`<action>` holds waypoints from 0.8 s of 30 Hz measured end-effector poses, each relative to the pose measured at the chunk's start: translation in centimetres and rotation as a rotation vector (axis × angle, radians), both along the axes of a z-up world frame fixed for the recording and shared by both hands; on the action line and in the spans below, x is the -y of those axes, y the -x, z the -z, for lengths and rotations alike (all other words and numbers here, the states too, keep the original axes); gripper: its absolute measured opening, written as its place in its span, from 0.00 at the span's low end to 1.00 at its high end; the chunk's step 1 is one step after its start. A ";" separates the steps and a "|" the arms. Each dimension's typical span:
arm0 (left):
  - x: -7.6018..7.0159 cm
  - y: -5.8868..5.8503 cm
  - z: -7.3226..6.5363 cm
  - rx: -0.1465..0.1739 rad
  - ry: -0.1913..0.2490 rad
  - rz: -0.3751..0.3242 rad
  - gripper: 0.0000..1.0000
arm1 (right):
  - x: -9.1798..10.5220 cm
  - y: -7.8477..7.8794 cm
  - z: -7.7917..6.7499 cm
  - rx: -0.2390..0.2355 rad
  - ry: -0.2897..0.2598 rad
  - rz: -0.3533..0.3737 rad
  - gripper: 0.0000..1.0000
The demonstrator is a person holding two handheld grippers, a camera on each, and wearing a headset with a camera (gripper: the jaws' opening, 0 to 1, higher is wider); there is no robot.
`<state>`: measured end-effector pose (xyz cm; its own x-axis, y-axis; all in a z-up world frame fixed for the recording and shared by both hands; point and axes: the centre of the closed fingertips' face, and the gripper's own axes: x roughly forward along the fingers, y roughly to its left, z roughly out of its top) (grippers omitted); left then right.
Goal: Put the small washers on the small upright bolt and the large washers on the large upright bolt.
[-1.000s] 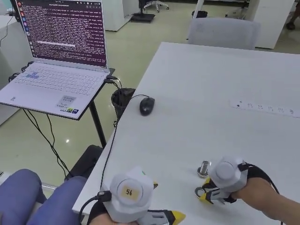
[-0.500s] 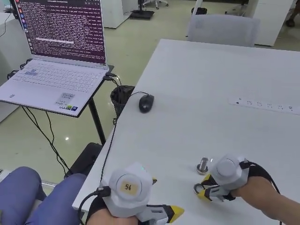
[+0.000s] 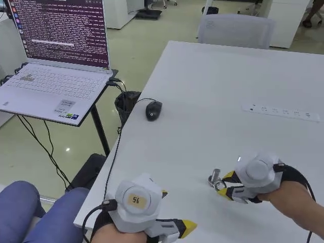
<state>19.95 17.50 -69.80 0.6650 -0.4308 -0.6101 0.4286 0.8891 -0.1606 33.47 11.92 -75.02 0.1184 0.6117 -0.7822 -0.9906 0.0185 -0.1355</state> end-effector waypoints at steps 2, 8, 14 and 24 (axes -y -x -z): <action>0.1 0.0 0.0 0.000 0.001 0.003 0.58 | -0.3 -0.6 -0.6 0.010 -0.009 0.005 0.23; 0.1 0.1 0.0 0.000 0.000 0.003 0.58 | -1.3 -2.1 -1.1 0.029 -0.008 0.008 0.23; -0.6 0.1 -0.2 0.003 -0.005 -0.011 0.58 | -2.0 -3.0 -0.5 0.029 0.022 -0.003 0.23; -0.9 0.1 -0.1 0.002 -0.004 -0.022 0.58 | -1.7 -3.0 0.3 0.002 0.062 -0.025 0.24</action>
<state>19.82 18.40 -69.71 0.6753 -0.4137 -0.6106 0.4094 0.8989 -0.1563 36.43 13.65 -75.37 0.1056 0.5650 -0.8183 -0.9903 -0.0148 -0.1381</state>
